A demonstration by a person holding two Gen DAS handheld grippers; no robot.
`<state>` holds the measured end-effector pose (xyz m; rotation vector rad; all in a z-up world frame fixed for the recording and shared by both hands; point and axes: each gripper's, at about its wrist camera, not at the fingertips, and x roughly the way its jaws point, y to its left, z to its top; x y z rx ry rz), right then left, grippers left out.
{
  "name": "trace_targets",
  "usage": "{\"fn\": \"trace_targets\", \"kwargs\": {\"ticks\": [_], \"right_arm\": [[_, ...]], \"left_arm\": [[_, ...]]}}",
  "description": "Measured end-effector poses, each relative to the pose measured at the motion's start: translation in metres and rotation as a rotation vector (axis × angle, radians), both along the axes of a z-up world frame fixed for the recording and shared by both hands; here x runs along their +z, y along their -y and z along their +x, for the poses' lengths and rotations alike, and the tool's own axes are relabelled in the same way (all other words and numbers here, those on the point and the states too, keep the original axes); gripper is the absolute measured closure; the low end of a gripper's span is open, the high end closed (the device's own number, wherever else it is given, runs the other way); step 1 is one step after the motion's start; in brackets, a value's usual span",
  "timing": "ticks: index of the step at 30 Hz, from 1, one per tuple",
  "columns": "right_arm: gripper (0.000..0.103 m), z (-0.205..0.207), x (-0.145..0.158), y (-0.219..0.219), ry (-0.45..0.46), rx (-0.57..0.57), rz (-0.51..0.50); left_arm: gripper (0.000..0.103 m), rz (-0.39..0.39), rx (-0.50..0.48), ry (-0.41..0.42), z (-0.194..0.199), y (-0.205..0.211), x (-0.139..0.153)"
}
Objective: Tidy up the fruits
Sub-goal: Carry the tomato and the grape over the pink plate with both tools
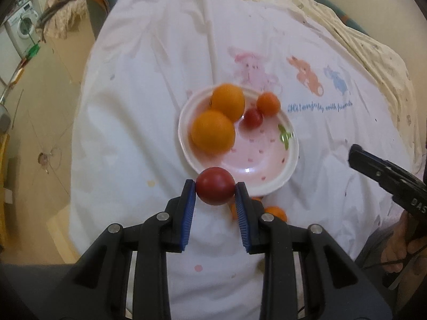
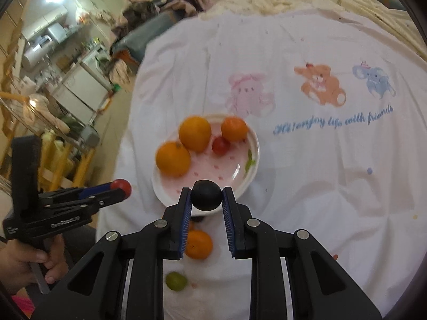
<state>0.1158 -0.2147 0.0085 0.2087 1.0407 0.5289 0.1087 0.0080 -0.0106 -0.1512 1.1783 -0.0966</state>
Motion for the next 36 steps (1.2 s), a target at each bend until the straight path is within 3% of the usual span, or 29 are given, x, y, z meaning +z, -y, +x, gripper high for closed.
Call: {"fn": "trace_targets", "kwargs": {"ticks": [6, 18, 21, 28, 36], "right_arm": [[0.079, 0.019, 0.013, 0.005, 0.024, -0.004, 0.018], [0.079, 0.077, -0.002, -0.001, -0.034, 0.006, 0.004], [0.078, 0.091, -0.014, -0.005, -0.062, 0.007, 0.021], [0.078, 0.095, -0.059, -0.019, -0.147, 0.026, -0.002], [0.078, 0.091, -0.076, -0.023, -0.171, 0.023, -0.042]], "left_arm": [[0.077, 0.043, 0.005, 0.017, 0.028, -0.007, 0.011], [0.077, 0.007, 0.062, -0.012, 0.088, -0.023, -0.006], [0.077, -0.05, 0.095, -0.012, 0.098, -0.031, -0.015], [0.077, -0.068, 0.11, -0.072, 0.113, -0.032, -0.049], [0.076, -0.101, 0.099, -0.079, 0.12, -0.025, -0.054]]}}
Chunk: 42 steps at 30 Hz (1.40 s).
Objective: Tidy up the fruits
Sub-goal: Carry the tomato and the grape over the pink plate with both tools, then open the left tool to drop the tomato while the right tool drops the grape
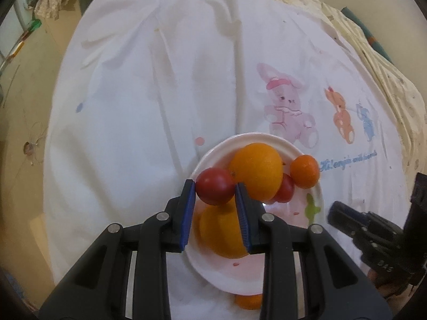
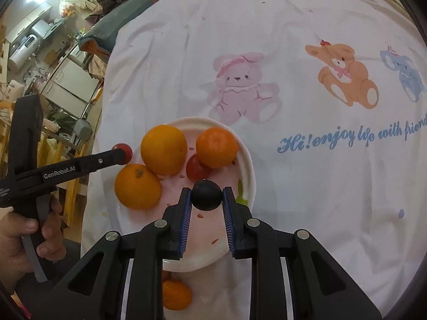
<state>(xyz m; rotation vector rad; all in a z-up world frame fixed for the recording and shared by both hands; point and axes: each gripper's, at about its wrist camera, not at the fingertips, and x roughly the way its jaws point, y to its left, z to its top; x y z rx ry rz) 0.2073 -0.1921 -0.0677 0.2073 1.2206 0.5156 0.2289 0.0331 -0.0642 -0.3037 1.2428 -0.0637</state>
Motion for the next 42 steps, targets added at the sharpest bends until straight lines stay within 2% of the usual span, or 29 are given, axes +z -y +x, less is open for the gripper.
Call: {"fn": "trace_targets", "kwargs": {"ticks": [8, 15, 17, 19, 23, 26, 28, 29, 30, 32, 42], "right_arm": [[0.078, 0.002, -0.018, -0.001, -0.061, -0.006, -0.013], [0.078, -0.001, -0.023, -0.007, -0.077, 0.026, -0.018], [0.077, -0.002, -0.023, -0.009, -0.076, 0.031, -0.018], [0.076, -0.003, -0.023, -0.009, -0.078, 0.038, -0.007], [0.075, -0.002, -0.022, -0.008, -0.089, 0.038, 0.023], [0.075, -0.002, -0.02, -0.008, -0.07, 0.029, -0.013], [0.071, 0.001, -0.019, -0.006, -0.068, 0.01, -0.019], [0.065, 0.001, -0.019, -0.004, -0.068, 0.0, -0.016], [0.049, 0.002, -0.017, -0.001, -0.065, -0.014, -0.008], [0.034, 0.003, -0.013, 0.002, -0.045, -0.035, -0.001], [0.034, 0.004, 0.005, 0.011, 0.015, -0.057, -0.02]], "left_arm": [[0.076, 0.0, -0.006, -0.01, 0.002, 0.004, -0.003], [0.075, -0.005, 0.001, -0.004, 0.003, 0.004, -0.001], [0.056, 0.005, -0.005, 0.003, 0.003, 0.006, 0.001], [0.049, 0.018, 0.004, 0.012, 0.003, 0.005, 0.002], [0.049, -0.002, 0.014, 0.013, 0.004, 0.001, 0.004], [0.048, 0.001, 0.03, 0.016, 0.004, -0.001, 0.005], [0.047, 0.015, 0.032, 0.017, 0.003, -0.001, 0.005], [0.047, 0.025, 0.031, 0.017, 0.003, 0.0, 0.006], [0.047, 0.028, 0.031, 0.017, 0.002, 0.0, 0.006], [0.047, 0.028, 0.027, 0.02, 0.002, 0.0, 0.007], [0.047, 0.048, 0.005, 0.065, -0.005, 0.007, 0.016]]}}
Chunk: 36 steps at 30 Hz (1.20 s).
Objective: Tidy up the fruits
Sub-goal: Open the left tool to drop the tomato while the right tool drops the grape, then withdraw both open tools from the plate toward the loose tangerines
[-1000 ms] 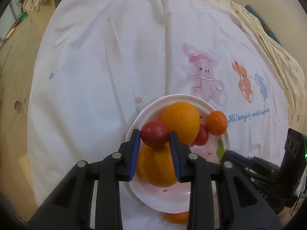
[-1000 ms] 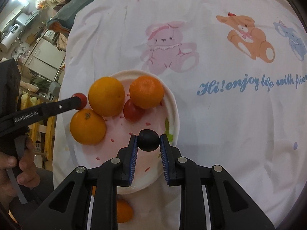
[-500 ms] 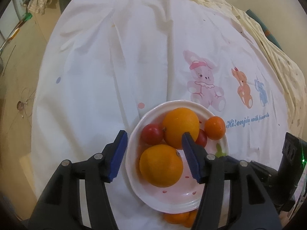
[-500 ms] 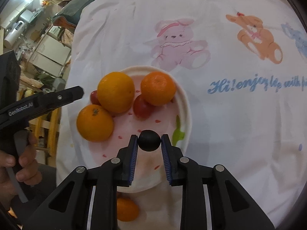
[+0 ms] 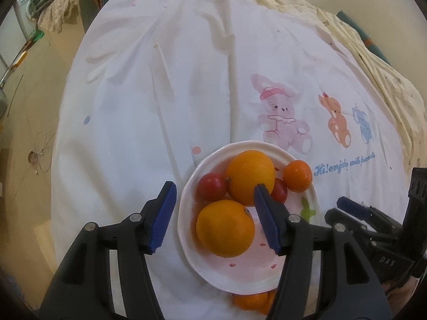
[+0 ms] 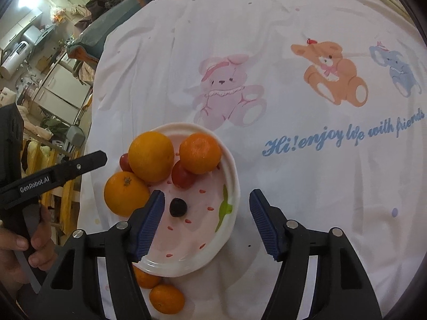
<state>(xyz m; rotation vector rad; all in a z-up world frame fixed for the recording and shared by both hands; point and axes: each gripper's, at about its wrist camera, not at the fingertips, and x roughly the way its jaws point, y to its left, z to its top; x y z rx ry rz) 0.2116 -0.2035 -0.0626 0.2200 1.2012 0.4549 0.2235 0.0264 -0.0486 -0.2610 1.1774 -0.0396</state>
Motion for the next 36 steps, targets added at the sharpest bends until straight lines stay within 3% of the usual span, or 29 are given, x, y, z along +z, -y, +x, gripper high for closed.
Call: {"fn": "trace_targets", "kwargs": {"ticks": [7, 9, 11, 16, 18, 19, 29, 36], "right_arm": [[0.034, -0.01, 0.016, 0.004, 0.046, -0.003, -0.026], [0.034, -0.011, 0.024, 0.007, 0.076, -0.006, -0.038], [0.034, -0.013, 0.031, 0.012, 0.086, -0.016, -0.022], [0.033, -0.023, 0.047, 0.023, 0.117, -0.035, -0.022], [0.017, -0.028, 0.052, 0.027, 0.133, -0.035, -0.032], [0.015, -0.03, 0.054, 0.028, 0.141, -0.037, -0.037], [0.015, -0.059, 0.063, 0.034, 0.144, -0.05, -0.02], [0.015, -0.077, 0.063, 0.036, 0.133, -0.067, 0.005]], "left_arm": [[0.046, 0.077, -0.061, 0.031, -0.014, 0.013, 0.007], [0.039, 0.116, -0.091, 0.048, -0.017, 0.017, 0.01], [0.022, 0.142, -0.092, 0.073, -0.02, 0.018, 0.015], [0.021, 0.122, -0.068, 0.106, -0.029, 0.011, 0.029], [0.021, 0.12, -0.065, 0.116, -0.033, 0.01, 0.035], [0.021, 0.128, -0.065, 0.124, -0.036, 0.01, 0.038], [0.021, 0.18, -0.081, 0.149, -0.072, 0.019, 0.046], [0.021, 0.175, -0.079, 0.164, -0.097, 0.022, 0.051]]}}
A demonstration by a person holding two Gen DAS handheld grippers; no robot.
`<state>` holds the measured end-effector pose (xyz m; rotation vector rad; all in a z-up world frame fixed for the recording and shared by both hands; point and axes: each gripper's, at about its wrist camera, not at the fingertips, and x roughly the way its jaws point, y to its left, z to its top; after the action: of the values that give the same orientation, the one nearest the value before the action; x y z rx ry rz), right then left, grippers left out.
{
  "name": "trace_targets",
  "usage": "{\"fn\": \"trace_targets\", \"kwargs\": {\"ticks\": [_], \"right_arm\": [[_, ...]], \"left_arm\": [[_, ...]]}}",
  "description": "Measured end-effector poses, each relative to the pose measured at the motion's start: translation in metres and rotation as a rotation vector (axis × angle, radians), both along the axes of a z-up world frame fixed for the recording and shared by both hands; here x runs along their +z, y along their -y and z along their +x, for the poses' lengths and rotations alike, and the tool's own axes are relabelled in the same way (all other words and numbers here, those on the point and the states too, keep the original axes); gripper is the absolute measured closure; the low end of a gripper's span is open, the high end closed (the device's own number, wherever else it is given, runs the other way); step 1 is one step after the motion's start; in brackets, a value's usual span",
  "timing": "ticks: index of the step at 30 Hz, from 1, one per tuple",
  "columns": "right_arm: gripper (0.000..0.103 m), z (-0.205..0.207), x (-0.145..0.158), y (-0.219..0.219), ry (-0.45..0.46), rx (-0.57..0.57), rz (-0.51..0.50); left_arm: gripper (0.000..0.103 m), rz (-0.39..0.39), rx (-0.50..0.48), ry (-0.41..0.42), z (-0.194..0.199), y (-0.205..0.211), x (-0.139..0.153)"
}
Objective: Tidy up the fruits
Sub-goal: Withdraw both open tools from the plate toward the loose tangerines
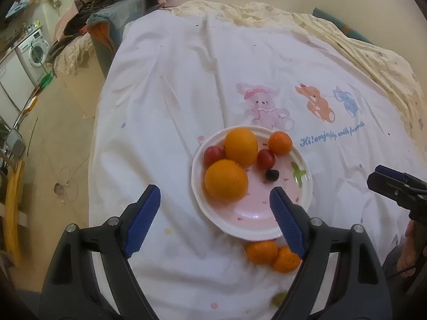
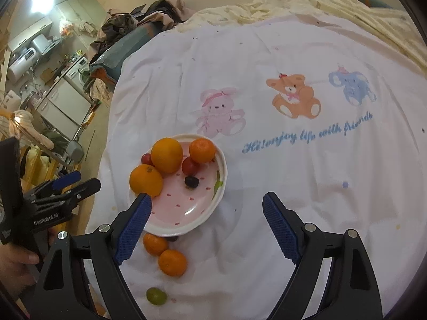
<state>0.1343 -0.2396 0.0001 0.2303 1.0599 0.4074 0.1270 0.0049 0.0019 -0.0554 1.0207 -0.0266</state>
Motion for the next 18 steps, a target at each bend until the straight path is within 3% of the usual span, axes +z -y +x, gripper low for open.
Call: {"fn": "trace_targets", "kwargs": {"ticks": [9, 18], "right_arm": [[0.015, -0.011, -0.024, -0.002, -0.118, -0.004, 0.041], [0.015, -0.015, -0.05, -0.036, -0.192, 0.098, -0.027]], "left_arm": [[0.021, -0.035, 0.015, -0.024, -0.029, 0.0, -0.009], [0.021, -0.091, 0.084, -0.086, -0.028, -0.015, -0.027]]}}
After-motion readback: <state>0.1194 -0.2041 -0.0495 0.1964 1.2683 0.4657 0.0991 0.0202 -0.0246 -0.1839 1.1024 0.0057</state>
